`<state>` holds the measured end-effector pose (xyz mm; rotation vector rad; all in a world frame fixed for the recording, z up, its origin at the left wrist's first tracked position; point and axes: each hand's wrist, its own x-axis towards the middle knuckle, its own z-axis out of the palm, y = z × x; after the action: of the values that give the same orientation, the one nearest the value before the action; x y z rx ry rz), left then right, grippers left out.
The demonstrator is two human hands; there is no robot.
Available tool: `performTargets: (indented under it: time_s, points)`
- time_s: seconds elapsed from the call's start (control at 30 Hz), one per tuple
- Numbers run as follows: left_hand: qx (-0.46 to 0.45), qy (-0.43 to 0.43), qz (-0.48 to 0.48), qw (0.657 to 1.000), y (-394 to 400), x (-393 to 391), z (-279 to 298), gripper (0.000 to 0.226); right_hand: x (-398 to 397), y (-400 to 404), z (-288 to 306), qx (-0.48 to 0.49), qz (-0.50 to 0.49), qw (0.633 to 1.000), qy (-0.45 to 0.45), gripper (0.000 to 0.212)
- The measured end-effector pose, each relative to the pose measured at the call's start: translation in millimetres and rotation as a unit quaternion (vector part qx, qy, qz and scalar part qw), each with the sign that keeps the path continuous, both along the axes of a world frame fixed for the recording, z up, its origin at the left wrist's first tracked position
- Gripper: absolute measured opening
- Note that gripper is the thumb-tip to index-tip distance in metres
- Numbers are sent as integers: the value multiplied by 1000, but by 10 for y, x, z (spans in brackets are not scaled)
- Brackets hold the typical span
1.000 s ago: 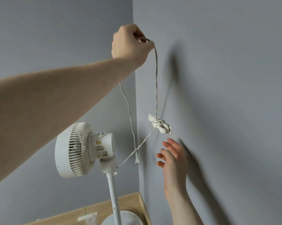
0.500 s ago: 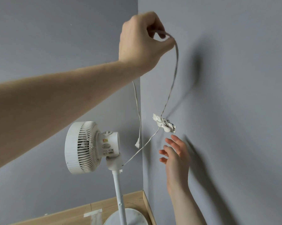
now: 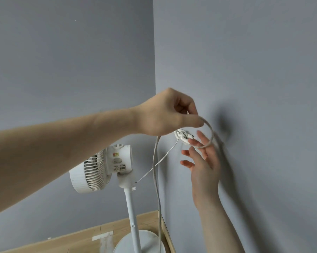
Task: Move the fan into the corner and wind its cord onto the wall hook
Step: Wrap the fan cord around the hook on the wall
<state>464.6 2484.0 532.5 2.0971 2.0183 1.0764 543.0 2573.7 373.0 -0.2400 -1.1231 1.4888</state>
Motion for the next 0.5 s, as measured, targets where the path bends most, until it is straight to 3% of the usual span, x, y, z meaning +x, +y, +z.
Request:
performTargets:
  time_s: [0.1,0.2,0.3,0.37,0.5]
  points:
    - [-39,-78,-34,996,9,-113,-136,23,-17,21,-46,7,-33,999,3,30]
    - [-52,-145,4,988,140,-323,-326,27,6,79,-77,21,-76,996,37,37]
    - [-46,-94,109,989,361,-584,-635,21,33,135,-127,35,-119,992,33,49]
    - [-67,-39,161,984,498,-702,-854,34,38,152,-161,23,-126,991,43,47]
    - [-60,-35,171,983,768,-784,-1181,51,52,163,-184,-8,-130,988,85,40]
